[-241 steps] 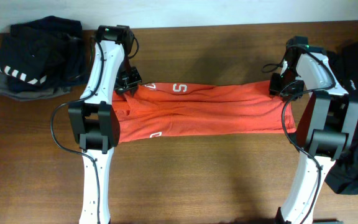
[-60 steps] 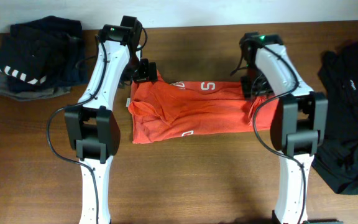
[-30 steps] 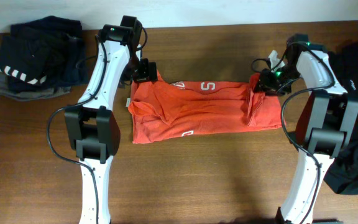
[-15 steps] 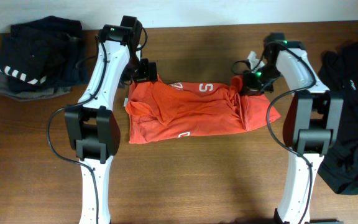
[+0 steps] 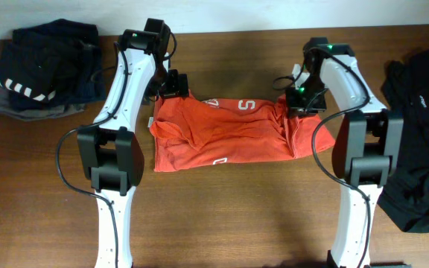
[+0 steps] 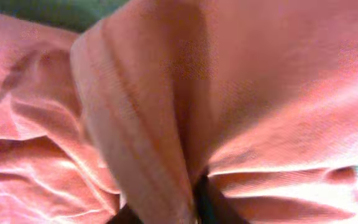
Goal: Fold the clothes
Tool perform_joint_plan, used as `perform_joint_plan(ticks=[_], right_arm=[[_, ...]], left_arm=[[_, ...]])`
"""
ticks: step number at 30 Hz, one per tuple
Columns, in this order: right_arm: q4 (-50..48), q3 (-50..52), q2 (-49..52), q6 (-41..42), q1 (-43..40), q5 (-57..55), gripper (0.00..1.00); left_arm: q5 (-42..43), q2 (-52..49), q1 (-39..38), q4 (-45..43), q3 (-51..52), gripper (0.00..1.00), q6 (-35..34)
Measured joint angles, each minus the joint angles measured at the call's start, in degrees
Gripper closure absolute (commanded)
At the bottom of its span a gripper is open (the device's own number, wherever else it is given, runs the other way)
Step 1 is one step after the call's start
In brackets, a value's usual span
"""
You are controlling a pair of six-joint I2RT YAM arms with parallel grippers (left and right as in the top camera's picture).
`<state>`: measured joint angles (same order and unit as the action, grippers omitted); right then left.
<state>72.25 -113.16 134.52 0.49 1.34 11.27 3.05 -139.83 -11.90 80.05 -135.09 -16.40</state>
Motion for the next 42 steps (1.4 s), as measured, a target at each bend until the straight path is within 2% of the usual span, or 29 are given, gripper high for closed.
perform_joint_plan(ticks=[2, 5, 10, 12, 15, 16, 17, 22, 28, 35, 42], right_arm=[[0.7, 0.0, 0.0, 0.0, 1.6, -0.6, 0.52], [1.1, 0.0, 0.0, -0.9, 4.2, -1.6, 0.44], [2.0, -0.4, 0.0, -1.4, 7.3, -3.6, 0.38], [3.6, -1.4, 0.0, -1.3, 7.6, -4.0, 0.32], [6.9, -5.2, 0.0, -0.9, 7.5, -5.6, 0.27], [7.9, -6.8, 0.0, -0.6, 7.4, -6.3, 0.09], [8.9, -8.8, 0.0, 0.0, 7.3, -7.0, 0.01], [12.0, -18.4, -0.3, 0.4, 5.0, -8.9, 0.01], [14.9, -20.1, -1.2, -3.2, -3.6, -9.5, 0.01], [15.5, -13.5, -1.2, -18.7, -15.6, 3.9, 0.02], [8.5, -3.3, -1.2, -27.7, -17.6, 12.7, 0.03]], left_arm=[[0.0, 0.0, 0.0, 0.0, 0.0, 0.01, 0.0], [0.0, 0.0, 0.0, 0.0, 0.0, 0.01, 0.0], [0.0, 0.0, 0.0, 0.0, 0.0, 0.01, 0.0], [0.0, 0.0, 0.0, 0.0, 0.0, 0.01, 0.0], [0.0, 0.0, 0.0, 0.0, 0.0, 0.01, 0.0], [0.0, 0.0, 0.0, 0.0, 0.0, 0.01, 0.0], [0.0, 0.0, 0.0, 0.0, 0.0, 0.01, 0.0], [0.0, 0.0, 0.0, 0.0, 0.0, 0.01, 0.0], [0.0, 0.0, 0.0, 0.5, 0.0, 0.01, 0.0], [0.0, 0.0, 0.0, 0.2, 0.0, 0.01, 0.0], [0.0, 0.0, 0.0, 0.2, 0.0, 0.01, 0.0]])
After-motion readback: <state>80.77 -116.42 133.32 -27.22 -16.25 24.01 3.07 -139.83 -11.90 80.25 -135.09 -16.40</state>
